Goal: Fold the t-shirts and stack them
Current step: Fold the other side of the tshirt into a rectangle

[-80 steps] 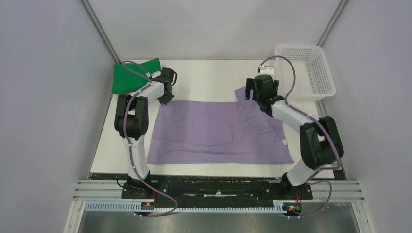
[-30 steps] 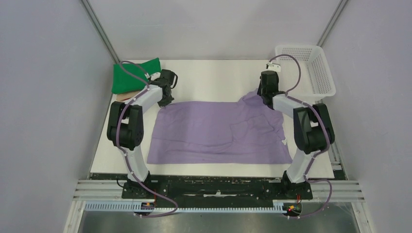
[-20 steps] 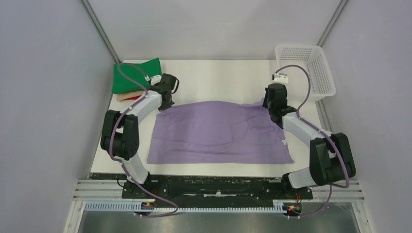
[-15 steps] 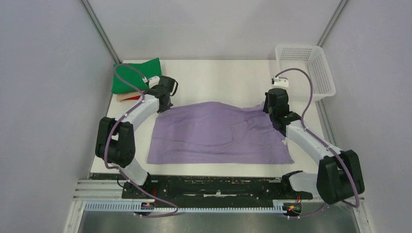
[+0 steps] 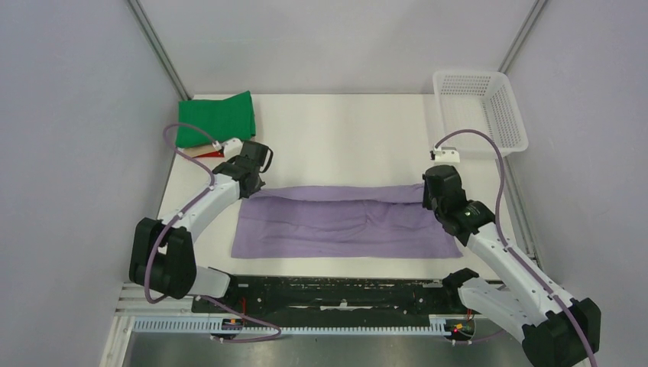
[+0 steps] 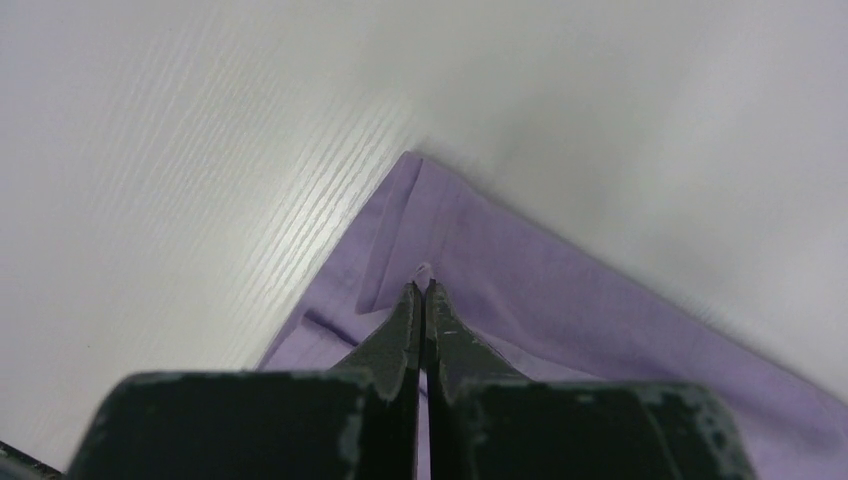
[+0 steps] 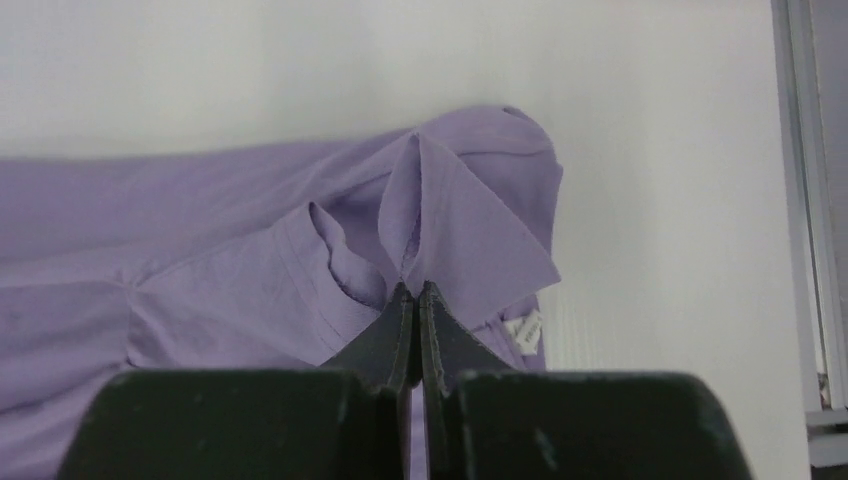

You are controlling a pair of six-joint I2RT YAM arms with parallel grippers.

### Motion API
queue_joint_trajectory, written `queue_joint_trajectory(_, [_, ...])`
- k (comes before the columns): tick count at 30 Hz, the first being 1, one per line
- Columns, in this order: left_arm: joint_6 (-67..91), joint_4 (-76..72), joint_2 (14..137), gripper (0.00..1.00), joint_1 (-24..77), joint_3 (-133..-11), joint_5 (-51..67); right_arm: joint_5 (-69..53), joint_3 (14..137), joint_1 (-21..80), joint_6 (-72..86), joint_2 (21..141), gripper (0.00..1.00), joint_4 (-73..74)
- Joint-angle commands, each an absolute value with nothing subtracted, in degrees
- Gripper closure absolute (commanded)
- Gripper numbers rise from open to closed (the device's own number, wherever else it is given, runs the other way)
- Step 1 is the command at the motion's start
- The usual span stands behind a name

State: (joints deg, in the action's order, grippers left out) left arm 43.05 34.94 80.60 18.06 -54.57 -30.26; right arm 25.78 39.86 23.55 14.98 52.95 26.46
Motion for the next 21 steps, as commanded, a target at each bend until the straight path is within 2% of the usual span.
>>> queue_joint_trajectory(1, [46.85,36.12,75.60,0.98,18.72,-51.56,-34.21,26.37,38.53,24.26,16.41,48.99,1.00,37.35])
queue_joint_trajectory(8, [47.46,35.67,73.83,0.93,20.87,-48.25,-33.66,18.32,34.66,24.59,16.47,46.75,0.98,40.10])
queue_joint_trajectory(10, [47.95,36.19,74.02,0.93,21.53,-47.48,-33.52,16.09,33.01,24.70,16.80,47.08,0.96,41.29])
queue_joint_trajectory(14, [51.71,42.18,73.01,0.81,21.75,-46.92,-37.26,11.05,31.06,25.09,17.94,46.41,0.85,45.30])
queue_joint_trajectory(15, [52.53,43.78,72.12,0.71,21.71,-46.87,-38.03,7.84,30.31,25.14,16.99,45.86,0.79,45.73])
queue_joint_trajectory(16, [53.37,45.27,71.11,0.66,21.71,-46.64,-38.37,4.86,29.10,25.09,15.75,45.10,0.70,45.70])
queue_joint_trajectory(17, [54.24,46.42,69.55,0.62,21.81,-46.51,-38.26,1.52,27.99,25.11,14.38,44.42,0.56,45.75])
queue_joint_trajectory(18, [55.21,47.32,68.00,0.53,21.92,-46.34,-37.92,-1.05,27.34,25.09,13.54,43.98,0.41,45.98])
queue_joint_trajectory(19, [55.59,47.37,65.81,0.34,22.06,-46.15,-37.49,-2.57,27.23,25.13,12.83,43.54,0.31,46.45])
queue_joint_trajectory(20, [55.87,47.37,63.84,0.08,22.20,-46.21,-37.27,-3.38,27.64,25.07,12.10,43.17,0.27,47.03])
queue_joint_trajectory(21, [55.82,47.34,62.23,0.01,22.24,-46.49,-36.97,-3.43,28.58,25.15,11.56,42.81,0.21,47.42])
